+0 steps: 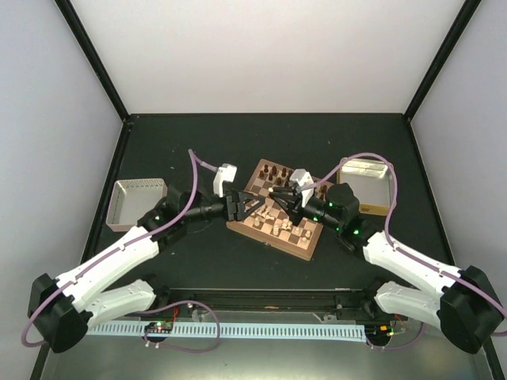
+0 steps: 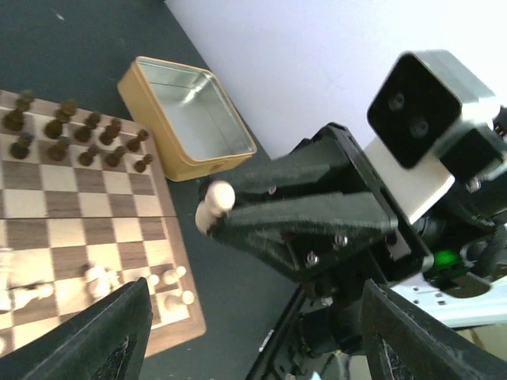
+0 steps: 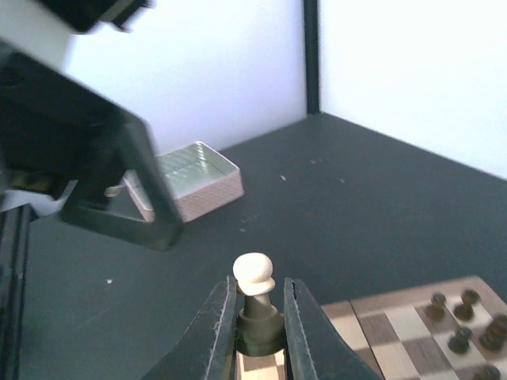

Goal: Set up the chess pieces on the board
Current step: Place the chess piece on the chessboard.

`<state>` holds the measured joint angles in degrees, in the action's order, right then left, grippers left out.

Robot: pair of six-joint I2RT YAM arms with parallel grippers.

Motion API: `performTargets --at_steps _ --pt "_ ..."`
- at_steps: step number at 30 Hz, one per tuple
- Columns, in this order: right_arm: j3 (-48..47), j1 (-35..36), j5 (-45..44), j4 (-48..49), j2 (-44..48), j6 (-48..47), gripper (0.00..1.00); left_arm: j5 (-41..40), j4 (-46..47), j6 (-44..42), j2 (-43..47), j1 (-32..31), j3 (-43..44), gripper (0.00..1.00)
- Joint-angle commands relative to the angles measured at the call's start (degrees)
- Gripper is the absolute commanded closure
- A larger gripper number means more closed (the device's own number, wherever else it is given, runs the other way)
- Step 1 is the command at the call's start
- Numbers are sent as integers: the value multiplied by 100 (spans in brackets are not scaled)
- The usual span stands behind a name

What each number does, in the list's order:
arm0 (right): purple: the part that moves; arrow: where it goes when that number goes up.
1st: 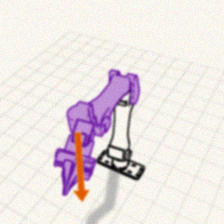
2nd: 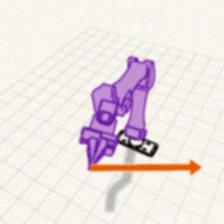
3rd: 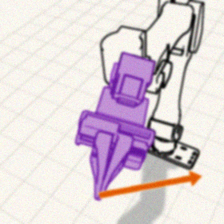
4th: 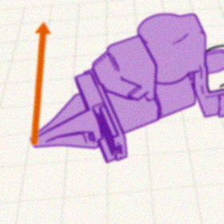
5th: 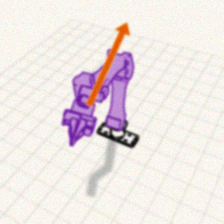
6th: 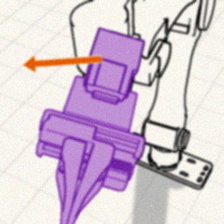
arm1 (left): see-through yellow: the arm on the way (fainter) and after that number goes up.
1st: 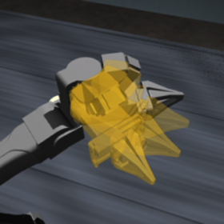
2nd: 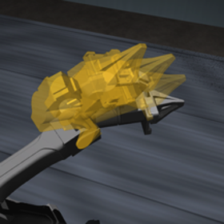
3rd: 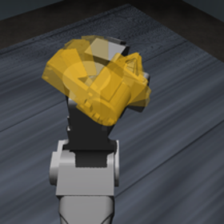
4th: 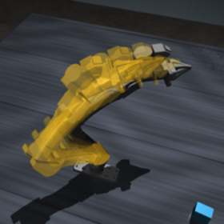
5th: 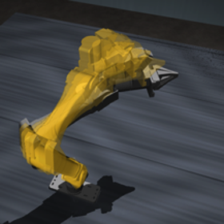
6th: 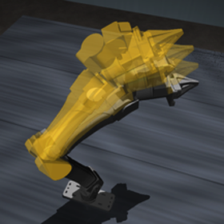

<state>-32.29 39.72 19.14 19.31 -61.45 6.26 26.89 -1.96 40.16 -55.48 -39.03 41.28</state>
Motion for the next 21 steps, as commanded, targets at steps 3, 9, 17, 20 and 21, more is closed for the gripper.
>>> performTargets --at_steps 3,9,17,20,21 --pt "305 -10 942 940 364 -569 92 890 243 199 -483 95 722 31" --pt "252 -9 1082 820 372 -758 92 881 884 324 -682 137 534 46" --pt "212 -13 1049 885 240 -647 92 1183 637 89 -1068 130 737 61" --pt "182 -13 1041 920 158 -603 92 1044 418 -96 -1045 124 746 66" --pt "180 -10 1020 929 140 -587 92 1046 390 -124 -1038 126 741 70"
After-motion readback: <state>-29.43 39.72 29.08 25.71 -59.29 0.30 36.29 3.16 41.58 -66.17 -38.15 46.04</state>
